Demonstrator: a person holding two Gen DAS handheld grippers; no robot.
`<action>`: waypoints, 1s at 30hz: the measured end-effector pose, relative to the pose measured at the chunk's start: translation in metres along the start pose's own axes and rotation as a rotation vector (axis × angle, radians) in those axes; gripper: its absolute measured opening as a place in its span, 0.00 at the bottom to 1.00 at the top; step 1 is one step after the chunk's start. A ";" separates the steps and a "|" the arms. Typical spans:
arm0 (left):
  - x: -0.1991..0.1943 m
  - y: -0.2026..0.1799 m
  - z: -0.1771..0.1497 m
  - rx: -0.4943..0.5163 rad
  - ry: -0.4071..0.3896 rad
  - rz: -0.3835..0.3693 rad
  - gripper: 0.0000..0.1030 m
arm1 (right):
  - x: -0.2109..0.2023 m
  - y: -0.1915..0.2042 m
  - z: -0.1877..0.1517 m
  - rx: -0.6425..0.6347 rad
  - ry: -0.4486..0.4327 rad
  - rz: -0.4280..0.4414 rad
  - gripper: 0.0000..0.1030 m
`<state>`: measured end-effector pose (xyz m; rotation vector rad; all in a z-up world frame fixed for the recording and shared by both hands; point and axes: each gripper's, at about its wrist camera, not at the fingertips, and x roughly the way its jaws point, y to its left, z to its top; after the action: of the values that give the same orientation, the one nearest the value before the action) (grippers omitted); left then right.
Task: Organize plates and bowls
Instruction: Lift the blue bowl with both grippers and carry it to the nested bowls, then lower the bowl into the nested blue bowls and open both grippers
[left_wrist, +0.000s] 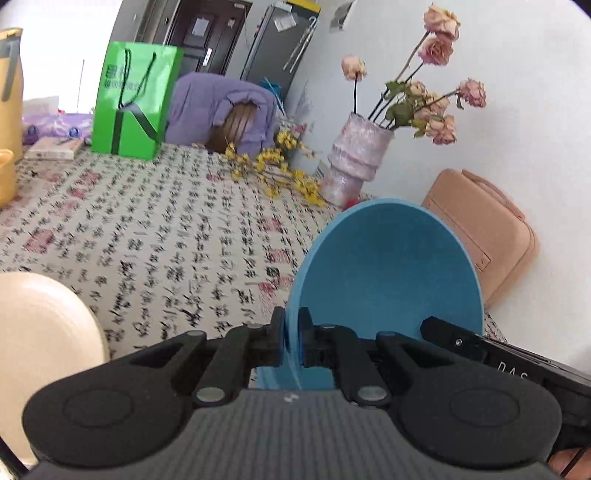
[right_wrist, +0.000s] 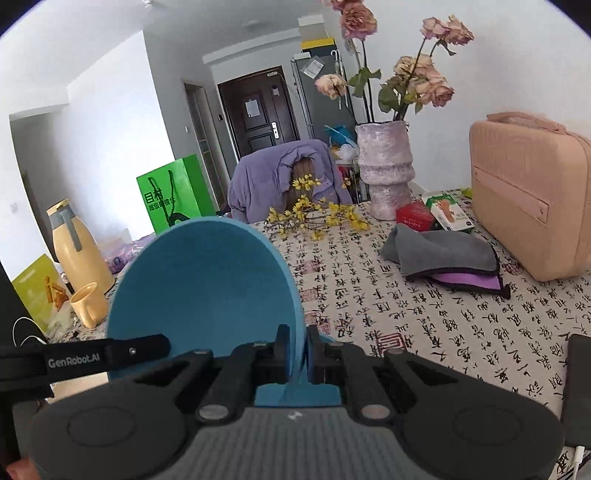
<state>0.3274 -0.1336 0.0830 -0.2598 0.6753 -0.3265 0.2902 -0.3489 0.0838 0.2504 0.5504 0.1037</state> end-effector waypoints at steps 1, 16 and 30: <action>0.004 -0.002 -0.001 -0.003 0.012 0.000 0.07 | 0.001 -0.005 -0.001 0.005 0.006 -0.003 0.09; 0.021 0.003 -0.007 -0.078 0.096 0.005 0.12 | 0.017 -0.027 -0.005 0.030 0.068 0.055 0.30; 0.008 -0.003 -0.004 -0.052 0.038 -0.017 0.37 | 0.017 -0.030 0.004 0.052 0.040 0.087 0.33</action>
<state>0.3303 -0.1401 0.0769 -0.3099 0.7198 -0.3313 0.3077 -0.3757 0.0713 0.3238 0.5824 0.1796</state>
